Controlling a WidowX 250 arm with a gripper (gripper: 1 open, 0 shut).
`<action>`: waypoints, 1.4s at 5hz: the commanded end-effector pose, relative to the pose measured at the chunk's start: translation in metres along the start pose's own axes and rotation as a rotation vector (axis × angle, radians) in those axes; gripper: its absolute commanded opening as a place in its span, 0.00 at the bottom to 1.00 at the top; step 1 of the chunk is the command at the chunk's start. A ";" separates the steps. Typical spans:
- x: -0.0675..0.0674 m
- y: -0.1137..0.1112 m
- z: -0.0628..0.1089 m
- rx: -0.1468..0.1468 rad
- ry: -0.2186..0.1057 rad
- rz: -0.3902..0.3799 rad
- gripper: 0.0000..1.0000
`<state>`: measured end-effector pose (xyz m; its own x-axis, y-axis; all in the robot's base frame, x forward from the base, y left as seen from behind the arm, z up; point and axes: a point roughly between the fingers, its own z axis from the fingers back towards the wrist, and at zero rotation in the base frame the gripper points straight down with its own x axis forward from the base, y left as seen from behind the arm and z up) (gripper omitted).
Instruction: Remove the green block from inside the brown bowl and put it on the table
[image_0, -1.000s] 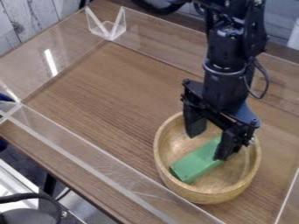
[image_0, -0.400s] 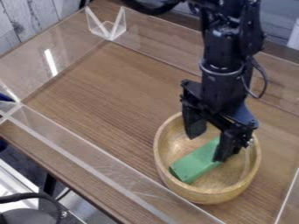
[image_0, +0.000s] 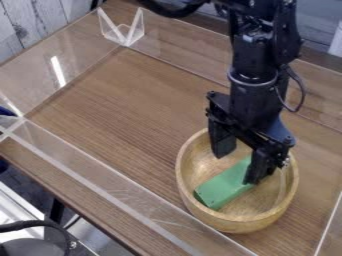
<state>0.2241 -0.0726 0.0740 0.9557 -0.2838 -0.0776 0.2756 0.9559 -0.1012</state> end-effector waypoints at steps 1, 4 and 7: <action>0.007 0.002 0.011 0.000 -0.052 0.009 1.00; 0.008 0.002 0.008 0.000 -0.041 0.015 1.00; 0.010 0.002 -0.008 -0.003 -0.016 0.012 1.00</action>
<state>0.2270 -0.0724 0.0576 0.9570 -0.2725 -0.0993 0.2625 0.9594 -0.1028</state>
